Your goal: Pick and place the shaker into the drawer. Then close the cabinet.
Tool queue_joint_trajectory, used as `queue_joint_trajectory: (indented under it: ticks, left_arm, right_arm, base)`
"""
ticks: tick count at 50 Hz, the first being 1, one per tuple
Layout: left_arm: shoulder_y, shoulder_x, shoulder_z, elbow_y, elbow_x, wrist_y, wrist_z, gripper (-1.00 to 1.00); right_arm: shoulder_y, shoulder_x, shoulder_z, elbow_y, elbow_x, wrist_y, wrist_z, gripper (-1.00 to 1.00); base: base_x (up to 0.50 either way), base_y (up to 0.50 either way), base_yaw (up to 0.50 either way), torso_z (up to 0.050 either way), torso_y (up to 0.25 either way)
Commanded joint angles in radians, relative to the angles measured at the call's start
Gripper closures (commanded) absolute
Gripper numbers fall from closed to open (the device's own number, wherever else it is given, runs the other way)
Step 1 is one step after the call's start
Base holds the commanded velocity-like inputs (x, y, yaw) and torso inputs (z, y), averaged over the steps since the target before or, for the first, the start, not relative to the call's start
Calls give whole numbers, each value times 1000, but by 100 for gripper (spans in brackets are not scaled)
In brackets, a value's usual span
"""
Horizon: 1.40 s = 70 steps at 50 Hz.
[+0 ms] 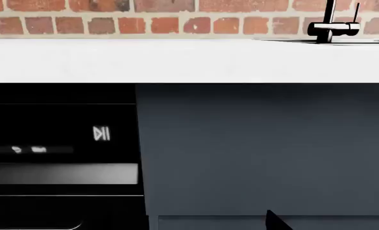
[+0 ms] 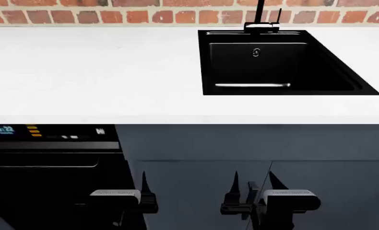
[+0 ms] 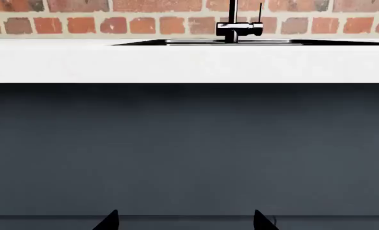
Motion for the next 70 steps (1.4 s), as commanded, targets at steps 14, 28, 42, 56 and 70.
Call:
queue_joint_trajectory:
  ticks: [14,28,42,56,70]
  left_arm:
    - [-27,-51,62,-23,-58,-74,-42,-100]
    - [-1094,-39,-16,100,-283,-937,-186,-100]
    - [-2356,0,144,-1309,-171,-557,-64,-100]
    - [-2291,0,404,-1309,-381,-680,-73,-100]
    - [-2278,0,337,-1309,-352,-673,-72,-100]
  right_arm:
    - [2,52,-44,7,61,1,57,-100]
    - [1007,280,23,-347,346,1217,140,-100]
    - [2356,58,-29,1067,-205,785,-211,-100]
    - [2356,44,-35,1093,-239,838,-258,-100]
    - [2356,38,-38,1105,-246,840,-301,-100]
  base:
    - [0,393,0,0,0]
    - [0,214,0,0,0]
    - [0,0,0,29,15]
    - [0,0,0,50,28]
    - [57,0,0,39,24]
